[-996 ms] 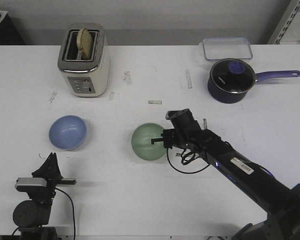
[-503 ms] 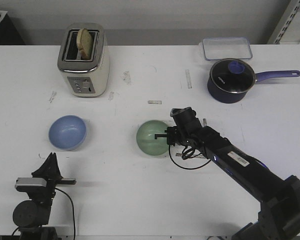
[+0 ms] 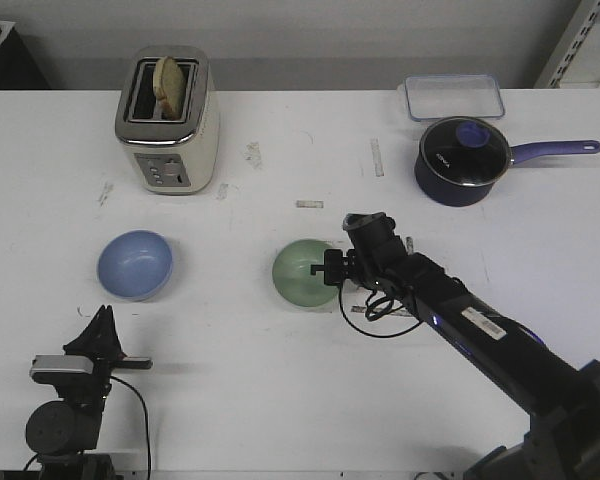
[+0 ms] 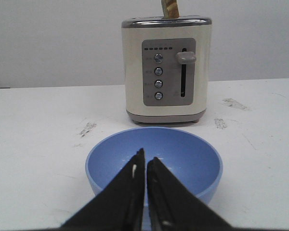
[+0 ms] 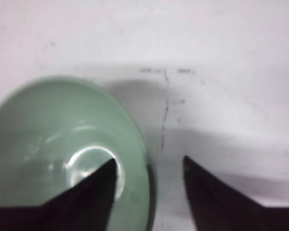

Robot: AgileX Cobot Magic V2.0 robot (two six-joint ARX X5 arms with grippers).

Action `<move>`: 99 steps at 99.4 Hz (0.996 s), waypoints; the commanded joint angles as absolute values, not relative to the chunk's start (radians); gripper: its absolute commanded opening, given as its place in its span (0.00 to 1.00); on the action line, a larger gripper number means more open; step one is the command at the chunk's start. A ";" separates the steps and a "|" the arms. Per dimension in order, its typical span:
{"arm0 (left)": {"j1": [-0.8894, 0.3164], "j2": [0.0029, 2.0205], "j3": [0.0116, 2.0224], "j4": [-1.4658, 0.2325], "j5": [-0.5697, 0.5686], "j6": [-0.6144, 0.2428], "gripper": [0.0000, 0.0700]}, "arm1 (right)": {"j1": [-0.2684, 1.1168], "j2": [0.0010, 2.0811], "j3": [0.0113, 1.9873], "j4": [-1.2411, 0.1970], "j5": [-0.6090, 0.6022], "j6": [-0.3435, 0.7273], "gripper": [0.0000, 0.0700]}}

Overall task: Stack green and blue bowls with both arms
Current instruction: 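Release the green bowl and retract the right gripper to rest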

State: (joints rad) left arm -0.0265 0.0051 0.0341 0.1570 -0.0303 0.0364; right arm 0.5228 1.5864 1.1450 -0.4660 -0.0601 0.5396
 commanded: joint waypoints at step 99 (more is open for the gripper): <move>-0.027 0.003 0.012 0.173 -0.034 0.043 0.00 | 0.154 0.894 0.526 0.209 -0.017 0.007 0.00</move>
